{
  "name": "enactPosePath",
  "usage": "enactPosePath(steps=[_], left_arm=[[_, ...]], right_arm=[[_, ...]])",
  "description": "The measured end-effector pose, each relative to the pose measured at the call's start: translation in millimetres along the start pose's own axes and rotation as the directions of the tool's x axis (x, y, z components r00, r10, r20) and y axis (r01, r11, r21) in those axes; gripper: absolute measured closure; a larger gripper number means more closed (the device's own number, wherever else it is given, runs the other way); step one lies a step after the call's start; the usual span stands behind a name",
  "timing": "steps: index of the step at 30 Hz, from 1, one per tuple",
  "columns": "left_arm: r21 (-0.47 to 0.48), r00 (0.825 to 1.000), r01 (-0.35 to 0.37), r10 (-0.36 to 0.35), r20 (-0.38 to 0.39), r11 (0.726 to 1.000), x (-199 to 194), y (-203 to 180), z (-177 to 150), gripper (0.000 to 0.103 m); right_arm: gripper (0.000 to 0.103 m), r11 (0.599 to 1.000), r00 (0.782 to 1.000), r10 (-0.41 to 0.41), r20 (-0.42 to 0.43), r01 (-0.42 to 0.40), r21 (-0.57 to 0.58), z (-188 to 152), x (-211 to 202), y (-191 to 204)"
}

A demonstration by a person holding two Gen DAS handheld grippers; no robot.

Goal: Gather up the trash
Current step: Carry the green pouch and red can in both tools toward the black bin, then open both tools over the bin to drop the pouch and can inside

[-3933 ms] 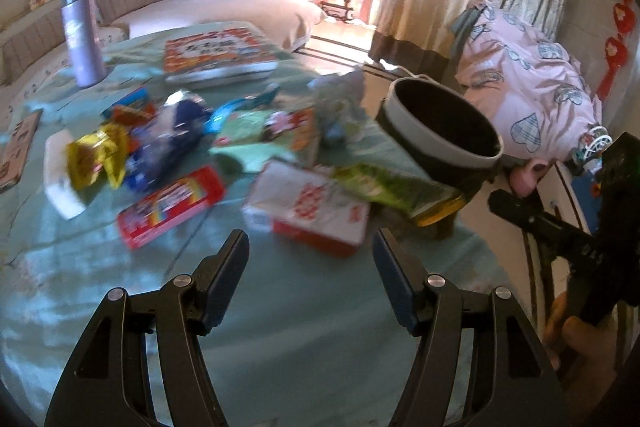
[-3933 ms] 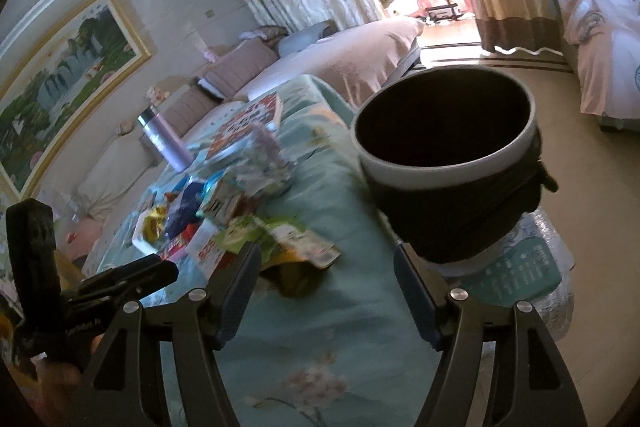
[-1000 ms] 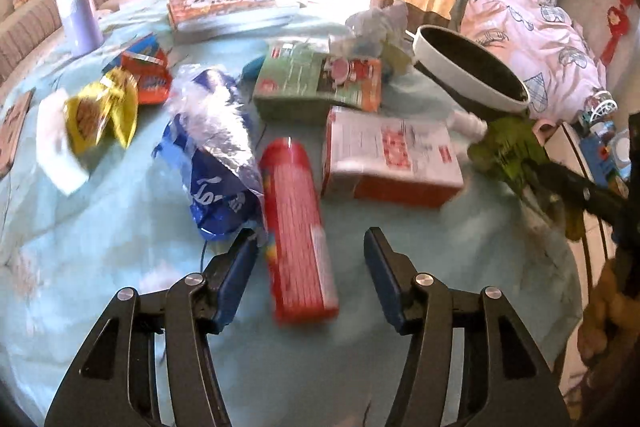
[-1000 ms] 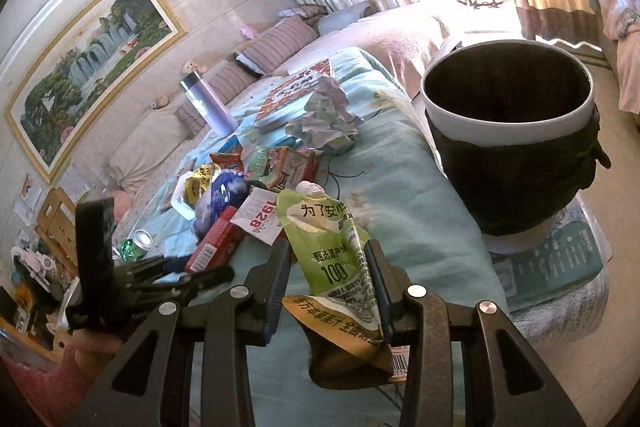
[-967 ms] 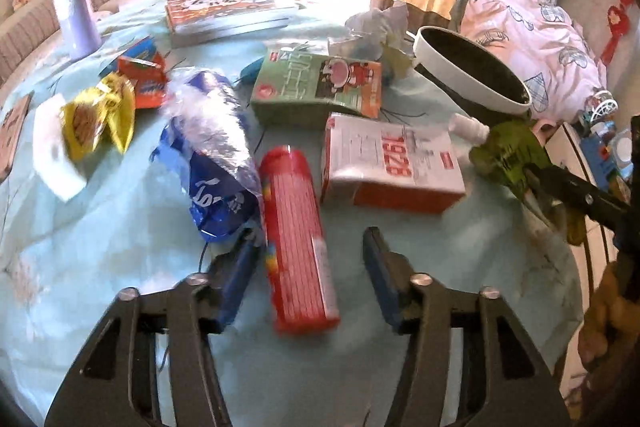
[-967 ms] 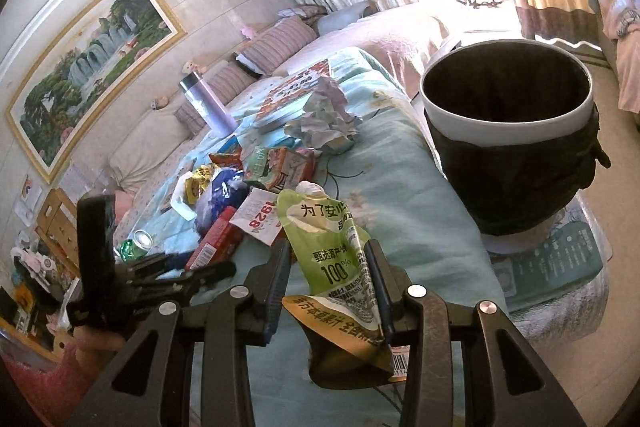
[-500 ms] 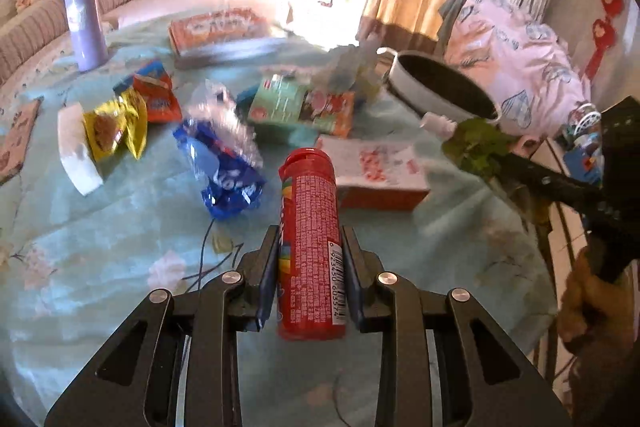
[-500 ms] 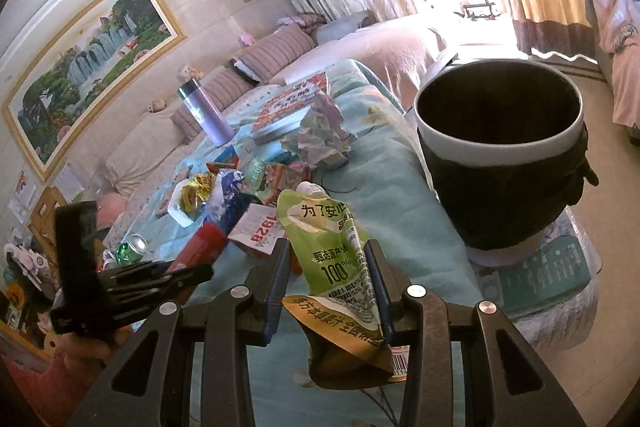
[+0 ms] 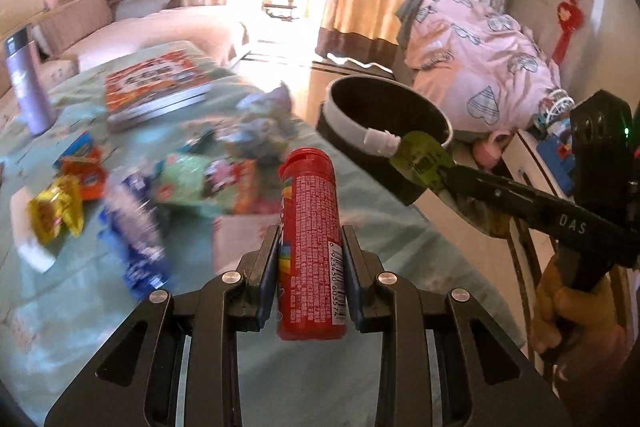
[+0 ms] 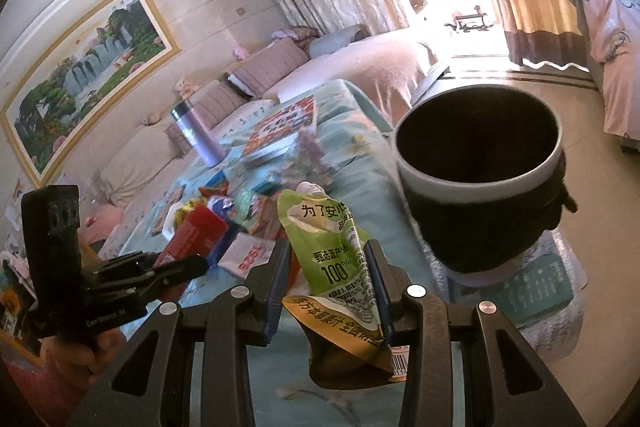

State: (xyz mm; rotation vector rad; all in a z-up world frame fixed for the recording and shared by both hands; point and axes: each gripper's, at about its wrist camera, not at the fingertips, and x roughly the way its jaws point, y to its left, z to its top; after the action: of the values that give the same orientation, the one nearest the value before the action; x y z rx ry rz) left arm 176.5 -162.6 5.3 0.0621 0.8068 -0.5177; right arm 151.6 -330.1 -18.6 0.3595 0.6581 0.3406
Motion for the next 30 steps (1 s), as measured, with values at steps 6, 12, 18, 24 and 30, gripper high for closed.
enactPosePath(steps=[6, 12, 18, 24, 30], left_arm=[[0.051, 0.999, 0.033, -0.033, -0.009, 0.998, 23, -27, 24, 0.076], [0.081, 0.998, 0.056, -0.055, -0.018, 0.995, 50, -50, 54, 0.076], [0.077, 0.996, 0.077, -0.074, -0.044, 0.994, 74, -60, 76, 0.076], [0.09, 0.996, 0.063, -0.057, -0.068, 0.994, 98, -71, 93, 0.076], [0.074, 0.993, 0.064, -0.055, -0.108, 0.995, 119, -71, 104, 0.076]], right_arm=[[0.065, 0.999, 0.999, -0.037, 0.02, 0.036, 0.035, 22, -5, -29], [0.065, 0.995, 0.996, -0.089, 0.027, 0.088, 0.052, 49, -4, -57], [0.065, 0.99, 0.992, -0.123, 0.018, 0.121, 0.074, 69, 8, -80], [0.065, 0.987, 0.99, -0.14, -0.006, 0.14, 0.075, 81, 19, -95], [0.065, 0.983, 0.986, -0.16, -0.039, 0.162, 0.081, 88, 30, -108]])
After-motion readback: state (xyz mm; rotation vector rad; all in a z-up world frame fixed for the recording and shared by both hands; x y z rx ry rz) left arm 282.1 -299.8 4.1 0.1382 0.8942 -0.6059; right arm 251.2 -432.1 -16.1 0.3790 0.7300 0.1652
